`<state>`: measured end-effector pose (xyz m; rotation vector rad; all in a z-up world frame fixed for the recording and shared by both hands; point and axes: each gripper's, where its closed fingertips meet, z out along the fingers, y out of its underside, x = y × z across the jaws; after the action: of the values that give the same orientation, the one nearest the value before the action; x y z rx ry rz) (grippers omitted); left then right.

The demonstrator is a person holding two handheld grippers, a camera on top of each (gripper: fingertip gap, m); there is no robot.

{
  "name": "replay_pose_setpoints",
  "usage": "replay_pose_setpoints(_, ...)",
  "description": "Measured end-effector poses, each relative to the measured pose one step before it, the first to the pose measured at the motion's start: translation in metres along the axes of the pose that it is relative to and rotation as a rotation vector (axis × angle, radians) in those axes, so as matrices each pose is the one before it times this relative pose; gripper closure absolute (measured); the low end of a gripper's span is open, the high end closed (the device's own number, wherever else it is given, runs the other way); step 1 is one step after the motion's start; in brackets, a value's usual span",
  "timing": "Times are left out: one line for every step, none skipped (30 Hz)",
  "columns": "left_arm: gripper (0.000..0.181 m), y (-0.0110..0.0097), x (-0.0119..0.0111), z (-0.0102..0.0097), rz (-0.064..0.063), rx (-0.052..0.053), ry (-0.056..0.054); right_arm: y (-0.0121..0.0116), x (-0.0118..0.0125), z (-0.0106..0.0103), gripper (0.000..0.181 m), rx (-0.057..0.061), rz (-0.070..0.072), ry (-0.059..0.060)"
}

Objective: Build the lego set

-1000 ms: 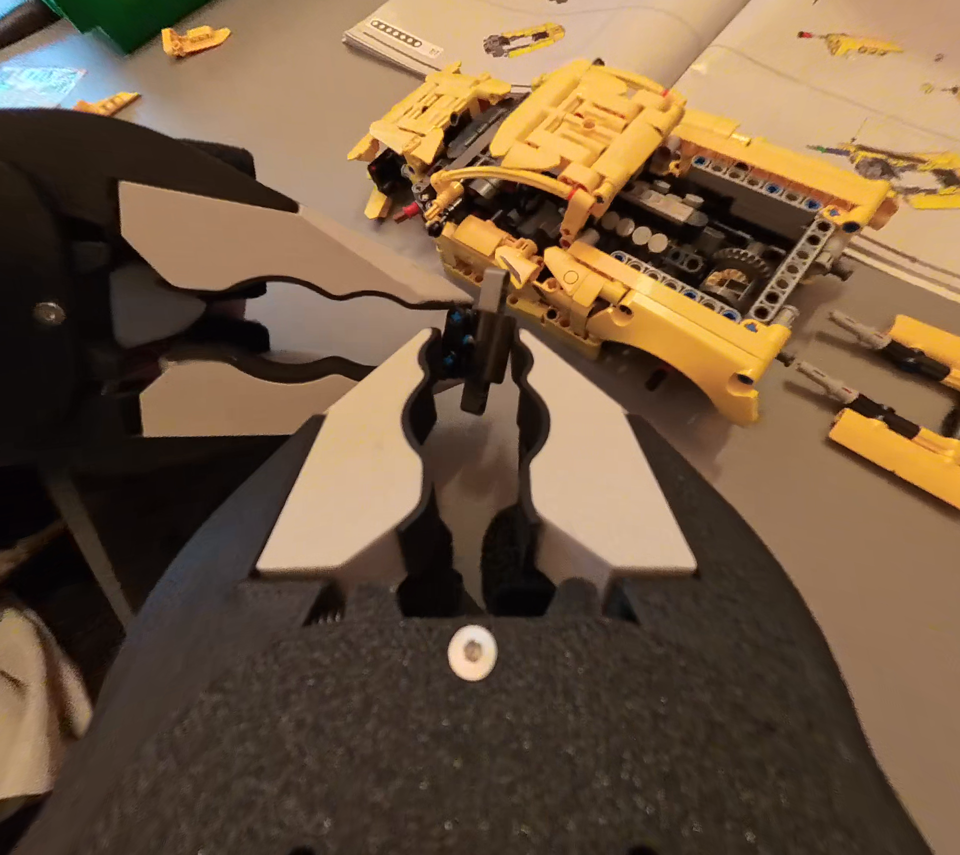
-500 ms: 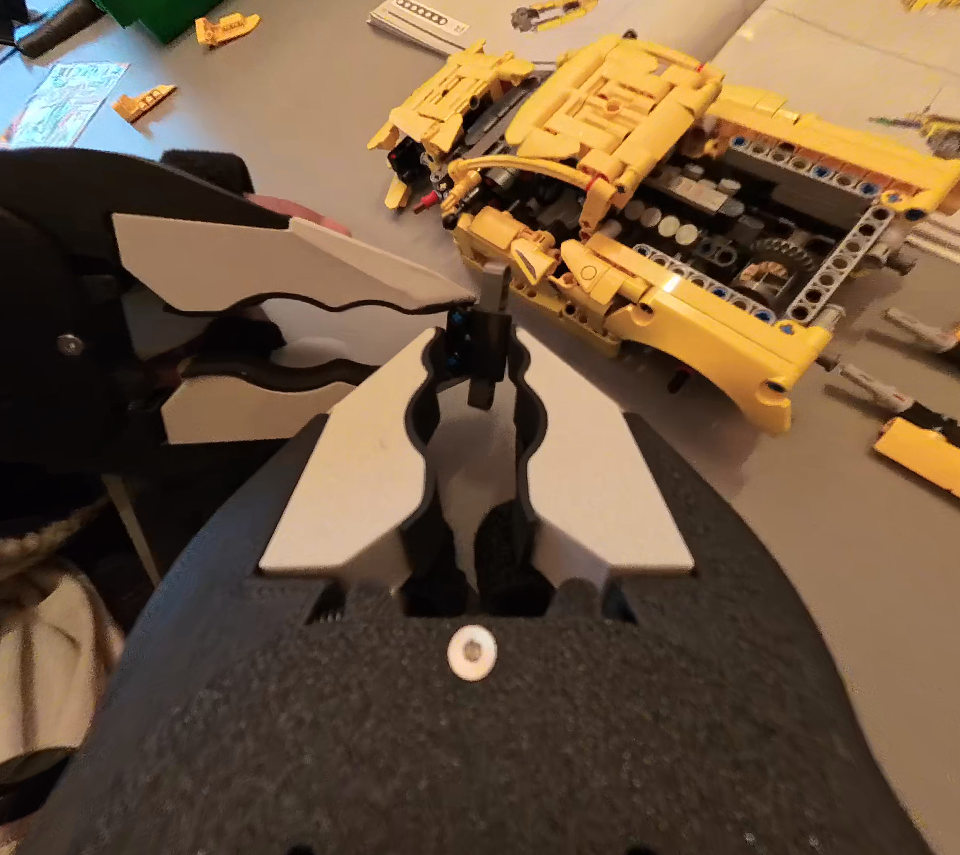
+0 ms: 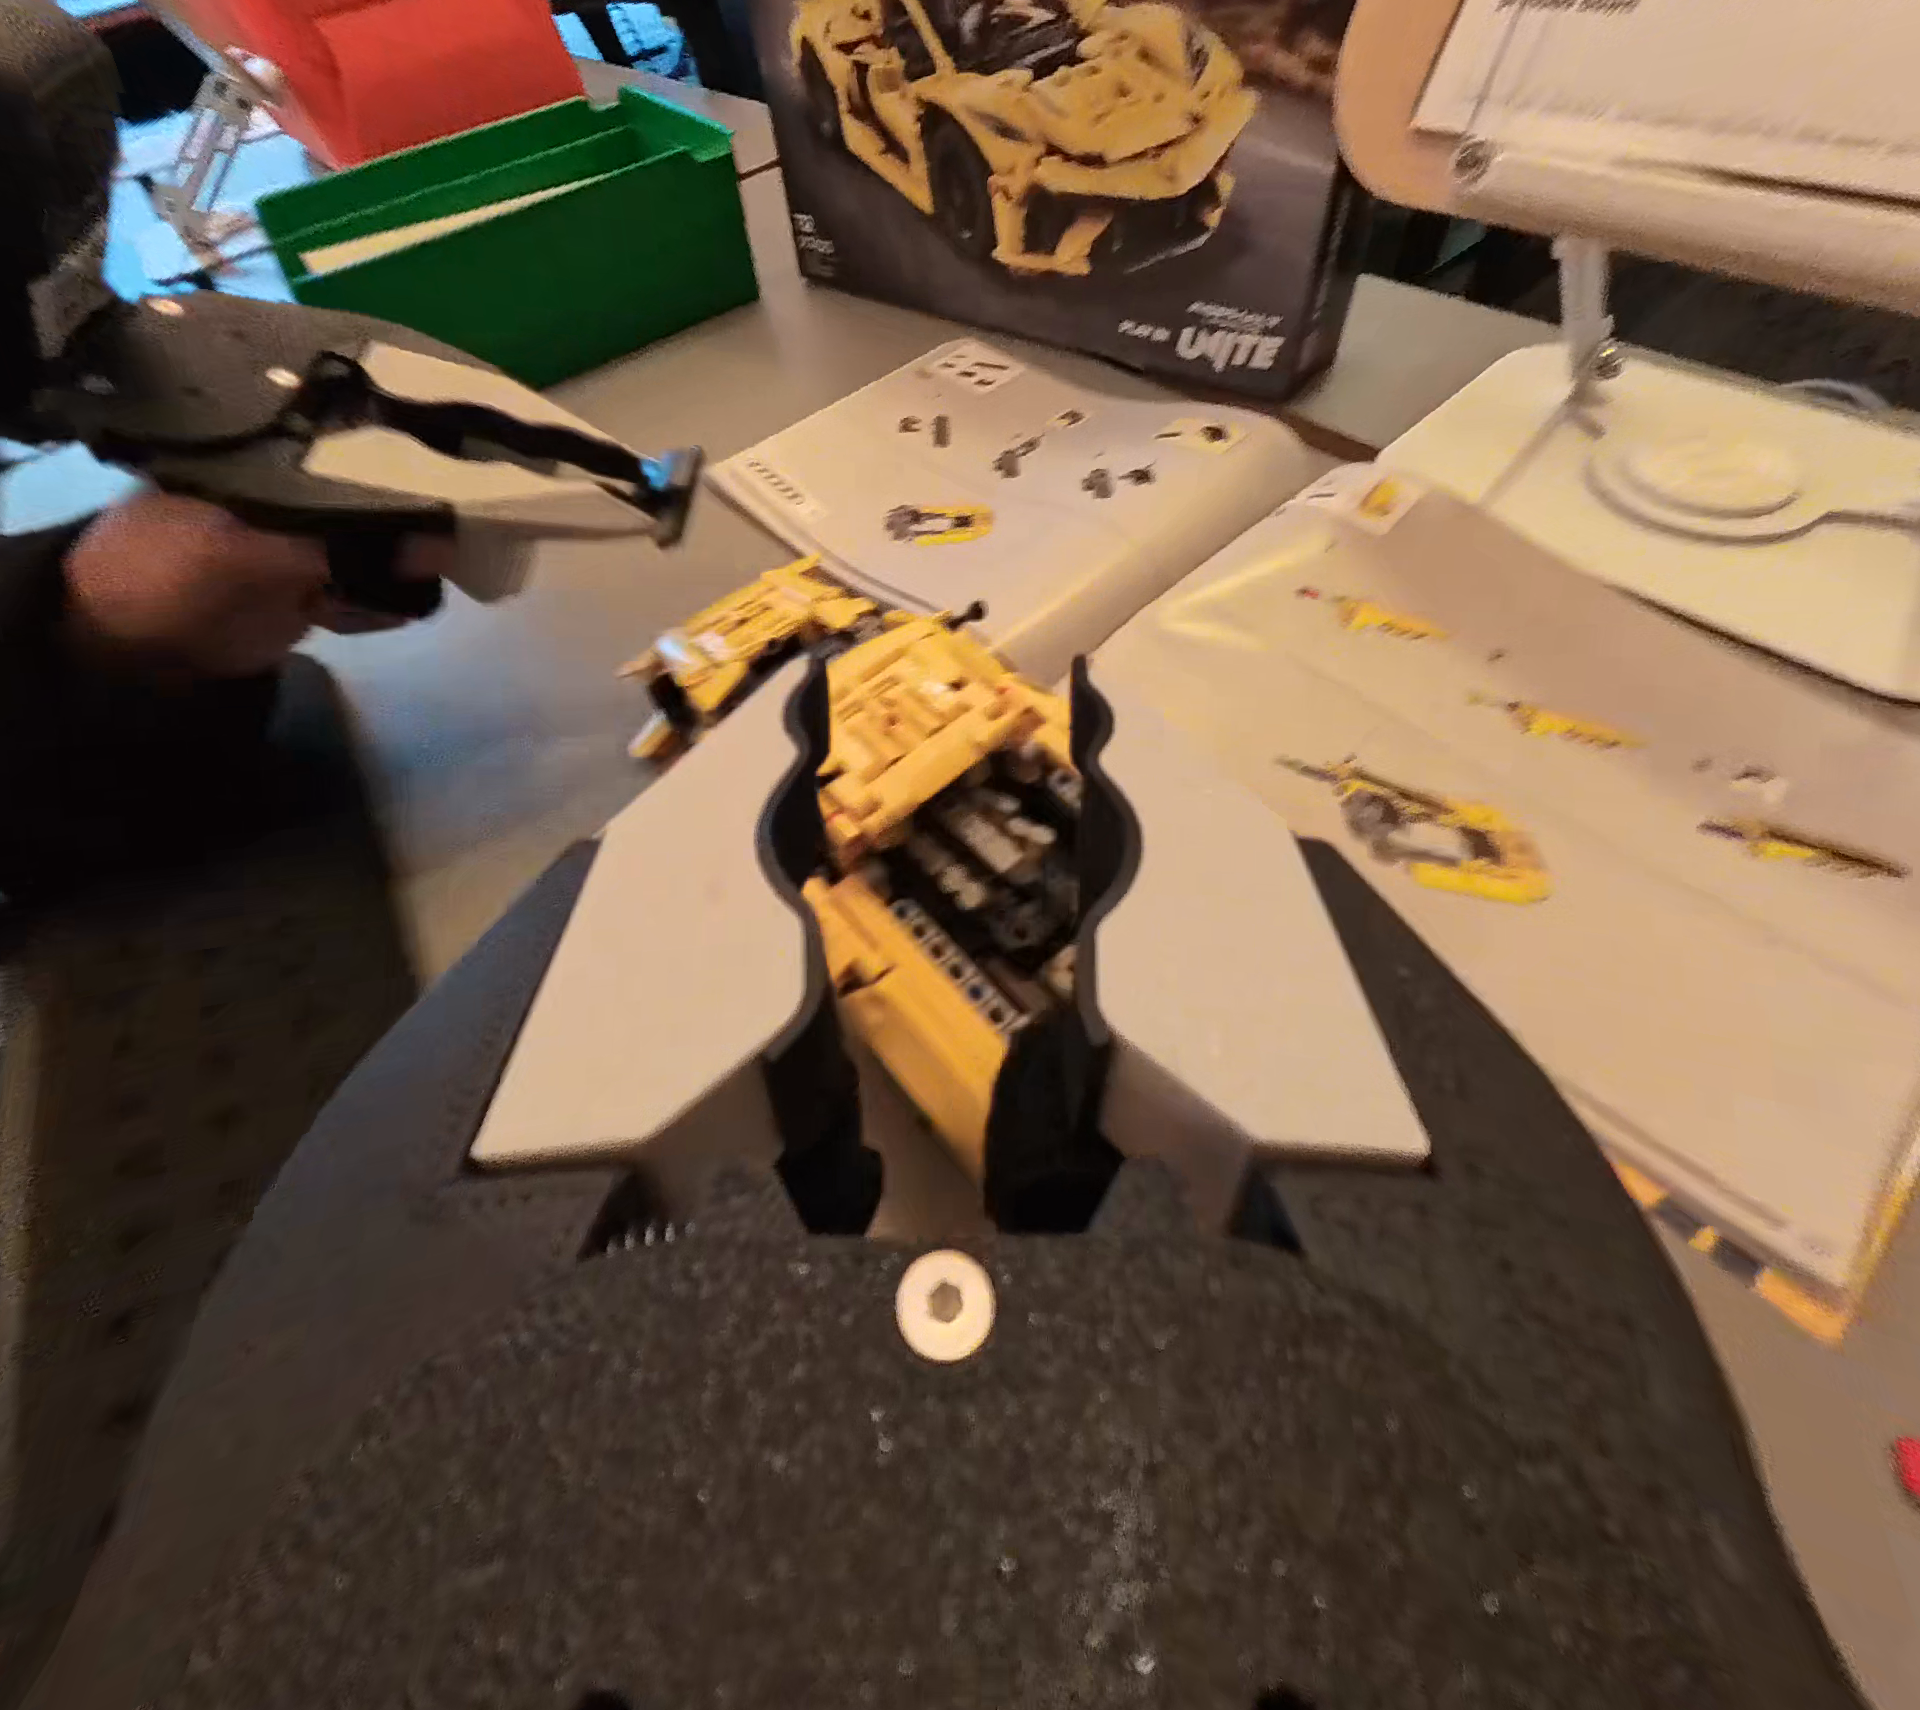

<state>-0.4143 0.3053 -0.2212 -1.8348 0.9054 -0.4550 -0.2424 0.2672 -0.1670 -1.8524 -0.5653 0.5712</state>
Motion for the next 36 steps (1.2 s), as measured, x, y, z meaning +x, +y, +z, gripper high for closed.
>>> replay_pose_setpoints(0.159, 0.00783, -0.02004, -0.00271, -0.0482, -0.0167, -0.0322, 0.00039, 0.00888, 0.00539, 0.138, 0.0036, -0.0157, 0.0212)
replay_pose_setpoints(0.159, 0.00861, -0.01746, -0.00083, -0.0331, -0.0204, -0.0301, 0.00128, 0.00787, 0.00478, 0.14, 0.0118, -0.0146, 0.0246)
replay_pose_setpoints(0.159, 0.00853, -0.01541, 0.00067, -0.023, -0.0157, -0.0333, 0.00283, 0.00603, 0.00439, 0.142, 0.0194, -0.0132, 0.022)
replay_pose_setpoints(0.159, 0.00799, -0.01015, 0.00194, -0.0231, -0.0166, -0.0148, 0.00474, 0.00394, 0.00347, 0.144, 0.0191, -0.0037, 0.0173)
replay_pose_setpoints(0.159, 0.0059, -0.00478, 0.00246, -0.0238, -0.0149, 0.0033, 0.00528, 0.0015, 0.00206, 0.145, 0.0123, 0.0105, 0.0094)
replay_pose_setpoints(0.159, 0.003, -0.00229, 0.00219, -0.012, -0.008, 0.003, 0.0035, -0.00275, -0.00018, 0.145, 0.0011, 0.0167, -0.0138)
replay_pose_setpoints(0.159, 0.00151, -0.0008, 0.0018, 0.0036, -0.0073, -0.0009, 0.00044, -0.00365, -0.00173, 0.145, 0.0121, 0.0125, -0.0178)
replay_pose_setpoints(0.159, 0.00077, -0.00058, 0.0013, 0.0106, -0.0052, -0.0053, -0.00062, -0.00163, -0.00157, 0.145, 0.0232, 0.0, -0.0069)
replay_pose_setpoints(0.159, 0.00053, -0.00028, 0.00086, 0.0097, -0.0013, -0.0036, 0.00157, 0.00036, -0.00032, 0.145, 0.0086, -0.0027, 0.0004)
replay_pose_setpoints(0.159, 0.00102, 0.00024, 0.00069, 0.0032, -0.0027, 0.0029, 0.00322, 0.00033, 0.00073, 0.146, -0.0127, 0.0072, -0.0046)
replay_pose_setpoints(0.159, 0.0006, -0.00001, 0.00029, -0.0051, -0.0006, 0.0048, 0.0022, 0.00018, 0.00101, 0.146, -0.0137, 0.016, -0.0081)
replay_pose_setpoints(0.159, -0.00012, -0.00109, -0.00007, -0.0091, 0.0031, 0.0011, 0.00034, 0.00038, 0.00103, 0.146, -0.0016, 0.0148, -0.0076)
replay_pose_setpoints(0.159, -0.00009, -0.00097, -0.00016, -0.0076, 0.002, 0.0012, 0.00044, 0.00125, 0.00106, 0.146, 0.0005, 0.0122, -0.0038)
replay_pose_setpoints(0.159, 0.00028, 0.0, 0.00009, -0.0033, 0.0001, 0.0034, 0.00133, 0.00181, 0.00084, 0.146, -0.0056, 0.0106, 0.0)
replay_pose_setpoints(0.159, 0.00017, 0.00002, 0.00022, 0.0024, -0.0007, -0.0003, 0.00193, 0.00213, 0.00062, 0.147, -0.0073, 0.0068, 0.0028)
replay_pose_setpoints(0.159, 0.00031, -0.00001, 0.00019, 0.0079, -0.0019, -0.0039, 0.00186, 0.00204, 0.0005, 0.147, -0.0043, 0.0045, 0.0038)
replay_pose_setpoints(0.159, 0.00016, 0.00026, 0.00015, 0.0092, -0.0015, -0.0023, 0.00152, 0.00096, 0.00042, 0.147, -0.0018, 0.0068, -0.0005)
replay_pose_setpoints(0.159, 0.00016, 0.00062, 0.00026, 0.006, -0.001, 0.0007, 0.00153, 0.00019, 0.0005, 0.148, -0.004, 0.0106, -0.0045)
replay_pose_setpoints(0.159, 0.00018, 0.00084, 0.00024, 0.0024, -0.001, 0.004, 0.00097, -0.00037, 0.00033, 0.148, -0.0036, 0.0106, -0.0049)
replay_pose_setpoints(0.159, 0.0, 0.00065, 0.00001, 0.0005, 0.0012, 0.0049, 0.00018, -0.00046, 0.00005, 0.148, -0.0007, 0.0067, -0.0032)
replay_pose_setpoints(0.159, -0.00059, 0.00047, -0.00027, -0.0018, 0.0042, 0.0043, -0.00027, -0.00027, -0.00001, 0.148, 0.0005, 0.001, -0.0012)
replay_pose_setpoints(0.159, -0.00039, 0.00037, -0.00017, -0.0036, 0.0039, 0.0046, -0.00002, -0.00006, -0.00008, 0.148, -0.0014, -0.0038, 0.0012)
replay_pose_setpoints(0.159, -0.00008, 0.00039, -0.00007, -0.0032, 0.0012, 0.0048, 0.00032, 0.00011, -0.00012, 0.148, -0.003, -0.006, 0.0027)
replay_pose_setpoints(0.159, 0.00007, 0.00021, 0.00002, -0.001, 0.0003, 0.0026, 0.00066, 0.00006, 0.00003, 0.149, -0.0046, -0.0055, 0.002)
replay_pose_setpoints(0.159, -0.00003, 0.00003, -0.00008, 0.0014, 0.0007, 0.0, 0.00082, -0.00006, 0.0001, 0.149, -0.0046, -0.004, 0.0007)
replay_pose_setpoints(0.159, -0.00017, 0.00014, -0.00002, 0.0027, 0.0007, -0.0006, 0.00005, -0.00026, -0.00004, 0.149, -0.0004, -0.0026, 0.0005)
replay_pose_setpoints(0.159, -0.00004, 0.00026, 0.00005, 0.0025, 0.0001, 0.0006, -0.00048, -0.0003, -0.00008, 0.149, 0.0028, -0.0009, -0.0011)
replay_pose_setpoints(0.158, 0.00026, 0.00058, 0.00021, 0.0021, -0.0016, 0.0021, -0.00029, -0.00041, 0.00007, 0.149, 0.0014, 0.0013, -0.0022)
replay_pose_setpoints(0.159, 0.00012, 0.0004, 0.00011, 0.0021, -0.0007, 0.0018, -0.00002, -0.00018, -0.00001, 0.149, -0.001, 0.0027, -0.0012)
replay_pose_setpoints(0.159, -0.00024, 0.00033, -0.00003, 0.0019, 0.0014, 0.0008, 0.0, -0.00013, -0.00006, 0.149, 0.0, 0.0019, -0.0005)
replay_pose_setpoints(0.159, -0.00014, 0.00029, -0.00008, 0.0016, 0.0007, 0.0004, -0.00002, -0.00022, -0.00025, 0.149, -0.0007, 0.001, 0.0)
replay_pose_setpoints(0.159, 0.00011, 0.00047, -0.00008, 0.0029, -0.0007, 0.0007, 0.00002, -0.00015, -0.00046, 0.149, -0.0012, -0.0002, 0.0009)
replay_pose_setpoints(0.159, 0.0003, 0.00052, 0.00006, 0.0036, -0.0011, 0.0009, -0.00024, 0.00004, -0.00058, 0.15, 0.0005, -0.0004, 0.0026)
replay_pose_setpoints(0.159, 0.00022, 0.00065, 0.00004, 0.0031, -0.0014, 0.0011, -0.00047, -0.00046, -0.00075, 0.15, 0.0005, -0.0008, 0.0005)
replay_pose_setpoints(0.159, 0.00003, 0.00054, 0.0, 0.0026, -0.0004, 0.0006, -0.00061, -0.00085, -0.0007, 0.151, 0.0006, -0.0009, -0.0026)
replay_pose_setpoints(0.159, -0.00024, 0.00025, -0.00025, 0.0011, 0.0016, 0.0004, -0.00075, -0.00103, -0.00077, 0.151, 0.0005, -0.0008, -0.0025)
